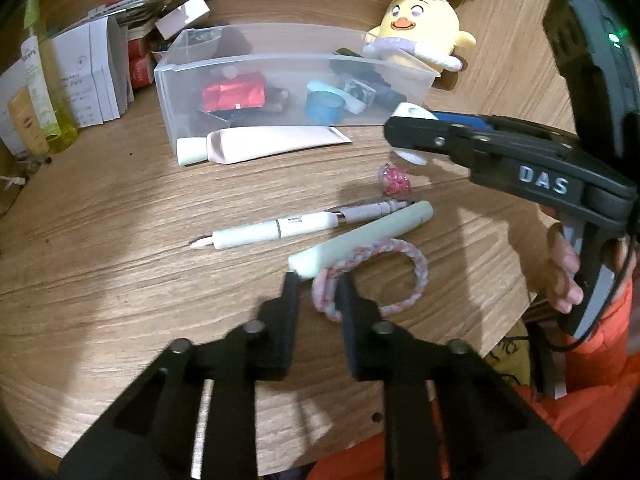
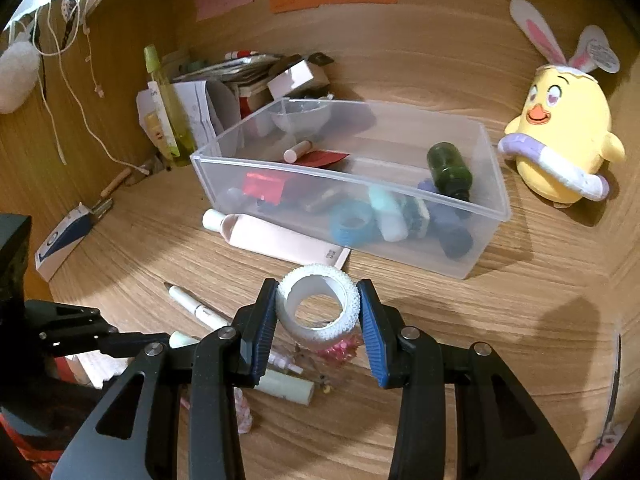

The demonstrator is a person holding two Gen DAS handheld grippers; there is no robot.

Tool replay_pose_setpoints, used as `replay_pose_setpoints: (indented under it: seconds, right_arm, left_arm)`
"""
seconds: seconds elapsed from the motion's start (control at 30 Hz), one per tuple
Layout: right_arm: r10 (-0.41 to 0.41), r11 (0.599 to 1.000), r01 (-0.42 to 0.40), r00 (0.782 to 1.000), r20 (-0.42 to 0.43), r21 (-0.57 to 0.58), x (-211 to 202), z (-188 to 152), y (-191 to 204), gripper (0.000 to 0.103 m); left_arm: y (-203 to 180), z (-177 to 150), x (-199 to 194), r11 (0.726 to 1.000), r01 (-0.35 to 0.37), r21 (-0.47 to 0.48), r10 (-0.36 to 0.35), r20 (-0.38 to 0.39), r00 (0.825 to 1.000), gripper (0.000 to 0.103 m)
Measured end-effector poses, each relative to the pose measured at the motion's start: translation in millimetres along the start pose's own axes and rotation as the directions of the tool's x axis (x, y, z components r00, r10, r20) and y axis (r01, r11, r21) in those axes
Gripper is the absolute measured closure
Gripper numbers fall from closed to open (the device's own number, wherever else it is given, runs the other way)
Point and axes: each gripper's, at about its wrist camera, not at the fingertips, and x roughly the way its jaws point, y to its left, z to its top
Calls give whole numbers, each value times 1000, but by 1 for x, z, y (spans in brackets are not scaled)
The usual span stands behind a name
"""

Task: Organize objects
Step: 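Grasp the white tape roll with the right gripper while the left grasps the pink braided band, then carry the pink band and white tape roll over the bin and lower them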

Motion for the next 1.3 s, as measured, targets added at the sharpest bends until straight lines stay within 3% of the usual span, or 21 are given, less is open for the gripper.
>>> replay_pose_setpoints:
  seconds: [0.23, 0.47, 0.9, 1.3]
  right_arm:
    - [-7, 1000, 7, 1000, 31, 9, -12, -3, -5, 67]
    - [-18, 1000, 17, 998, 65, 14, -25, -2, -11, 67]
    - [-41, 999, 38, 992, 120, 31, -42, 11, -20, 67]
    - [-58, 997, 50, 984, 166, 51, -47, 35, -33, 67]
  left_arm:
    - [-2, -3, -4, 1000, -29, -13, 29, 12, 1000, 93]
    - [6, 7, -28, 998, -45, -46, 49, 97, 994, 93]
    - [16, 52, -57, 996, -44, -71, 61, 260, 964, 93]
    - [19, 92, -62, 997, -20, -69, 43, 340, 940, 93]
